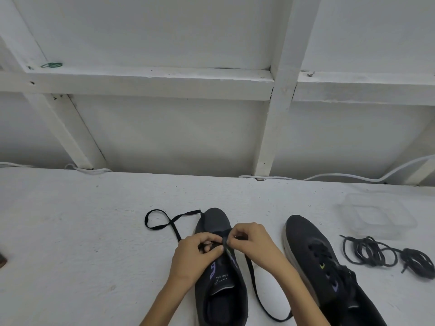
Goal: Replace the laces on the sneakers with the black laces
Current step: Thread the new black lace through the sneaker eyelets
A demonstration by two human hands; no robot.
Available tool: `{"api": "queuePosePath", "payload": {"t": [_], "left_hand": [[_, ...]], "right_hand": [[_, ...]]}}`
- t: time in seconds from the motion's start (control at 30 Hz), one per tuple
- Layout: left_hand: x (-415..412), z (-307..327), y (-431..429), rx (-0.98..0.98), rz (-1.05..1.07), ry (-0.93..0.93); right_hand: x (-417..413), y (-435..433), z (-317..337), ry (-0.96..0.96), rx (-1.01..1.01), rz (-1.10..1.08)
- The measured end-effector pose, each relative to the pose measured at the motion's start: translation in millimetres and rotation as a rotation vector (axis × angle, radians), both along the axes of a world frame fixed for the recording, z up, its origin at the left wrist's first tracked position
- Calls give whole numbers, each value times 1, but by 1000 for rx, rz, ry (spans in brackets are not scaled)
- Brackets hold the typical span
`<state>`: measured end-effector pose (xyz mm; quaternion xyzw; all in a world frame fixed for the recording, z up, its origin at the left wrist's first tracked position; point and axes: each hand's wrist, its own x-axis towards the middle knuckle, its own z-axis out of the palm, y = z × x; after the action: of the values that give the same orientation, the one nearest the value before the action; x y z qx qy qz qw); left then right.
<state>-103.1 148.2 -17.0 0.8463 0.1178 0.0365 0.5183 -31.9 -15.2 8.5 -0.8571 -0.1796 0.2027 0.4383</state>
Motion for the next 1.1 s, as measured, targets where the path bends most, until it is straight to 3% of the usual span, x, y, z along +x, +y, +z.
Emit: {"api": "queuePosePath", "payload": {"t": [0.17, 0.3, 0.4, 0.47, 0.53, 0.67, 0.77, 0.93, 1.1], "left_hand": [[1, 6, -4, 213, 18, 30], [0, 2, -5, 220, -44, -15], [0, 4, -2, 112, -58, -1], [1, 9, 5, -131, -19, 43], [1, 13, 11, -303, 19, 70], [0, 18, 12, -358, -19, 32], [0, 19, 13, -330, -35, 11], [-7, 15, 20, -346, 23, 24], [-18, 3, 32, -158, 29, -3]], "right_hand": [[-5, 2, 1, 151, 96, -11], [-4, 1, 6, 243, 115, -38], [-3, -2, 14, 284, 143, -61], [-6, -3, 19, 283, 162, -59], [-8, -4, 21, 240, 164, -42], [-10, 5, 17, 25, 15, 37], [-10, 15, 17, -146, -178, 39], [-11, 28, 19, -269, -337, 70], [-10, 35, 18, -338, -387, 111]]}}
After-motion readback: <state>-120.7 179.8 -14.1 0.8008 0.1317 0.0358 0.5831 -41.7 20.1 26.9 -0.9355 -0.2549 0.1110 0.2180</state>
